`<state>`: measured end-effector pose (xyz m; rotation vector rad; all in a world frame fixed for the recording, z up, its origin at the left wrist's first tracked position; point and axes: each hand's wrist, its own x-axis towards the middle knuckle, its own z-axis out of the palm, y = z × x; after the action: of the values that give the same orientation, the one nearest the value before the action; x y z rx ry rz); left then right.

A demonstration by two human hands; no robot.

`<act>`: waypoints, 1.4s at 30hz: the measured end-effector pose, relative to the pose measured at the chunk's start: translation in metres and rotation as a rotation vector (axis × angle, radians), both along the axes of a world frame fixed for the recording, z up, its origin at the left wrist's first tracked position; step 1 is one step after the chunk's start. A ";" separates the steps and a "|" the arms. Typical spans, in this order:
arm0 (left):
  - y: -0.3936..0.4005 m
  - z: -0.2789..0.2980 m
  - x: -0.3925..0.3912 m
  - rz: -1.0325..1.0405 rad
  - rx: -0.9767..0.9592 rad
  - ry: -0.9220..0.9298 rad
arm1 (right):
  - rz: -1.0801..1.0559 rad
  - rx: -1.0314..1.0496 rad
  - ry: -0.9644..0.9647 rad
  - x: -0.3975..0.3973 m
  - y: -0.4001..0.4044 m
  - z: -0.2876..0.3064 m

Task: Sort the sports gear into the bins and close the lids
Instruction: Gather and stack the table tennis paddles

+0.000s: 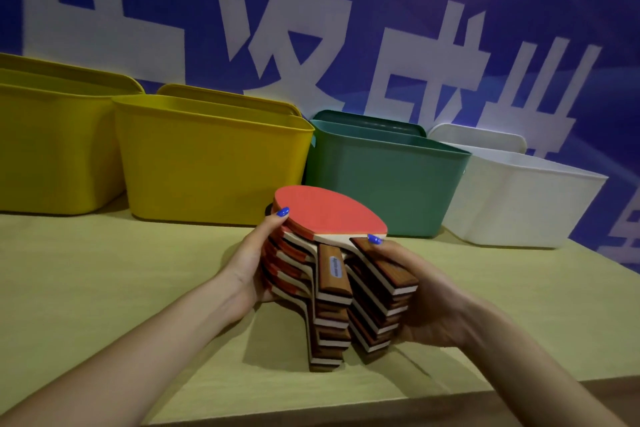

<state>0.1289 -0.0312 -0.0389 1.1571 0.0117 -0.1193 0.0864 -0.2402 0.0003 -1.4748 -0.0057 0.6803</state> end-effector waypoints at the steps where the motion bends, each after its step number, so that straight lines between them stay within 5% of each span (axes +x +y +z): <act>1: -0.001 0.001 -0.001 0.001 -0.012 0.001 | -0.001 -0.032 -0.013 -0.001 0.002 0.001; 13: -0.004 0.004 -0.009 0.021 0.028 0.022 | 0.049 -0.238 -0.080 0.004 -0.007 0.008; 17: -0.004 0.005 -0.008 0.025 0.024 0.040 | -0.180 -0.362 -0.163 0.034 -0.007 0.005; 26: 0.006 -0.001 0.001 -0.039 0.037 0.069 | -0.175 0.010 -0.165 0.054 0.015 0.005; 34: 0.005 0.002 0.002 -0.022 0.072 0.160 | -0.140 0.021 -0.276 0.066 0.018 0.006; 42: -0.003 0.011 -0.005 0.057 0.043 0.191 | -0.206 0.362 -0.072 0.055 0.010 -0.012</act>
<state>0.1243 -0.0341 -0.0282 1.1838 0.2165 -0.1792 0.1416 -0.2305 -0.0112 -1.1315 -0.0306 0.4314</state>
